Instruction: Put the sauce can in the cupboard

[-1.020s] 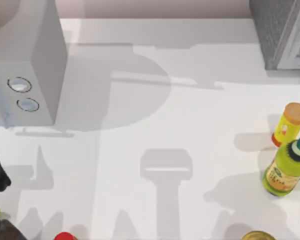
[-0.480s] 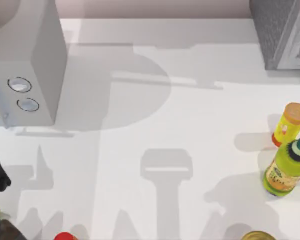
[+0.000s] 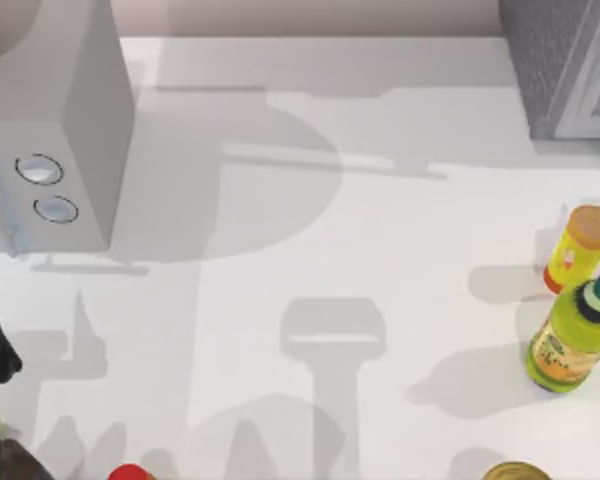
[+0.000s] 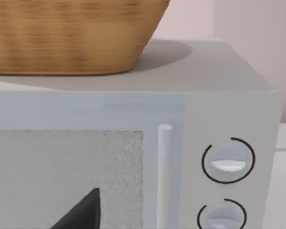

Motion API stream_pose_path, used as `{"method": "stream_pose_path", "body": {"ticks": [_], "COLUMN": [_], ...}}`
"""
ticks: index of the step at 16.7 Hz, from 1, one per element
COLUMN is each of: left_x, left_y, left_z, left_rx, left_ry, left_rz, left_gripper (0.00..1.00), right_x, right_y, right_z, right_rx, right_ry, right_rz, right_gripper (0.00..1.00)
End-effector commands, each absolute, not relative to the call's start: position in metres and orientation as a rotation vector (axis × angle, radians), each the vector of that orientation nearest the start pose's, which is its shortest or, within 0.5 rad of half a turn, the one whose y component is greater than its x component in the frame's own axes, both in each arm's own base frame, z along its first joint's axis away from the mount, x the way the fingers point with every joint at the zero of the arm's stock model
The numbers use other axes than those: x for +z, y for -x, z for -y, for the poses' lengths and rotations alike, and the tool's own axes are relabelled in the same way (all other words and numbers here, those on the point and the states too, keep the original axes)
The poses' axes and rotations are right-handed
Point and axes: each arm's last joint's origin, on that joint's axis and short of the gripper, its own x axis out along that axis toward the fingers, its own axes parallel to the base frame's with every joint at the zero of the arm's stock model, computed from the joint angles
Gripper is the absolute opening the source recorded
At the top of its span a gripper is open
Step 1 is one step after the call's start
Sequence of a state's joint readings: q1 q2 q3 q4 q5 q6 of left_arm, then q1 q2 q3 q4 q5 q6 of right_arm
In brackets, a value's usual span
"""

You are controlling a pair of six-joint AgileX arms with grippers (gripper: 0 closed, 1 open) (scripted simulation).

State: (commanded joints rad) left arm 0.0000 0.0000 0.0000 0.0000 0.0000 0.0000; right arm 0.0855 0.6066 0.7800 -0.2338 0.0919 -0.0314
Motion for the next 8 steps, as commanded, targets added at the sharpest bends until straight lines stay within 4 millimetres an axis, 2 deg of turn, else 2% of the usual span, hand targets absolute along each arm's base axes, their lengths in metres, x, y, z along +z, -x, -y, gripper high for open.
{"method": "stream_pose_path", "body": {"ticks": [4,6,8], "left_x": [0.160,0.160,0.160], "left_y": [-0.106,-0.106,-0.106], "left_z": [0.001,0.001,0.001], "left_rx": [0.000,0.000,0.000], "left_ry": [0.000,0.000,0.000], "left_rz": [0.000,0.000,0.000], "left_gripper": [1.00,1.00,1.00], "right_x": [0.445,0.482,0.506], "right_y": [-0.169,-0.187,-0.206], "right_z": [-0.018,-0.024,-0.031], "right_rx": [-0.021,-0.024,-0.021], "right_ry": [0.037,0.028,0.018], "right_rz": [0.004,0.023,0.027], "right_gripper": [0.00,0.00,0.00]}}
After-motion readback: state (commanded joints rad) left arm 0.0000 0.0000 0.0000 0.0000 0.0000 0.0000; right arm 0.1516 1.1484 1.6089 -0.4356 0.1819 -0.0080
